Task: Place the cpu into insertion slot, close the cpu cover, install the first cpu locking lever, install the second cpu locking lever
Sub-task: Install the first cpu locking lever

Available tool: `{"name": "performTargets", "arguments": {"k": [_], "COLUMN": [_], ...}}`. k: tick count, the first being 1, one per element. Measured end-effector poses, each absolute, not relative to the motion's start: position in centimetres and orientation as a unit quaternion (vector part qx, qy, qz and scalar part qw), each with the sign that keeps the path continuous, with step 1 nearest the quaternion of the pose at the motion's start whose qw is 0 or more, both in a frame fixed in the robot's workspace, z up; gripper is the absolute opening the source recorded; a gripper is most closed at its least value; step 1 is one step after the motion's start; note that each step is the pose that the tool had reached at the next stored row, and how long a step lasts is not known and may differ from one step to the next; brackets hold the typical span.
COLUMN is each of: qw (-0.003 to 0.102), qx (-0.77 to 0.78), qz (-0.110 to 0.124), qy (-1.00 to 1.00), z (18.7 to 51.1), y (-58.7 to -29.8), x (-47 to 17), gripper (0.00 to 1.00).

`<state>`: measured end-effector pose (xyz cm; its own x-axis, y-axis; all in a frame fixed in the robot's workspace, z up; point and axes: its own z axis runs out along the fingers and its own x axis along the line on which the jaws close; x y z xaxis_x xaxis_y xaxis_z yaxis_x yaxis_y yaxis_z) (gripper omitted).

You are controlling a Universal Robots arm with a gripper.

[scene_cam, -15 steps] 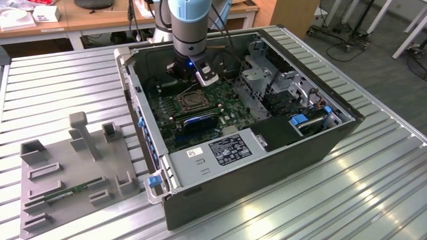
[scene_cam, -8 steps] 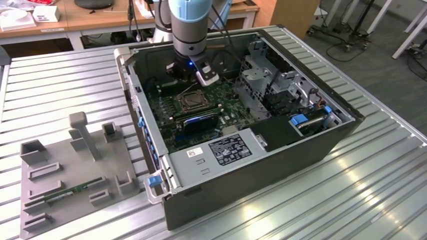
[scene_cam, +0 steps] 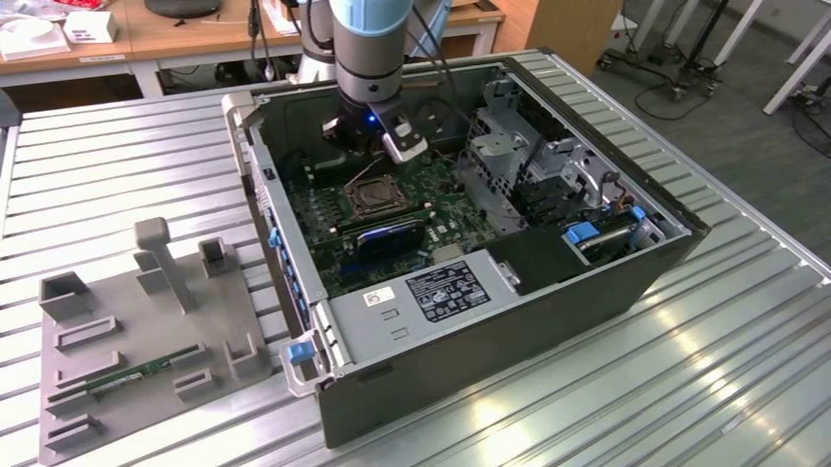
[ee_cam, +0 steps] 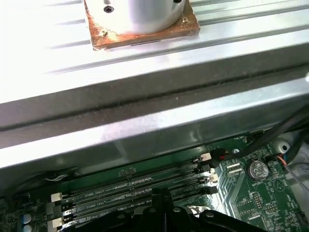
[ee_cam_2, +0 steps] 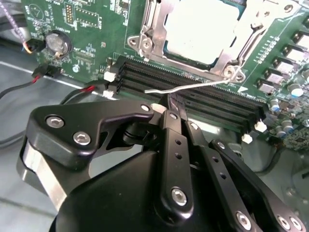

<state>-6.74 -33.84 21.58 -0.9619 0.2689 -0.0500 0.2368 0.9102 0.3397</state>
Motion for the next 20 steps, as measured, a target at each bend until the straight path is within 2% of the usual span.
{"name": "performTargets", "arguments": {"k": [20], "qw": [0.041], "qx": [0.075], "qz": [0.166], "qy": [0.982], "z": [22.43], "y": [-33.85], "x": [-6.84], "gripper": [0.11]}}
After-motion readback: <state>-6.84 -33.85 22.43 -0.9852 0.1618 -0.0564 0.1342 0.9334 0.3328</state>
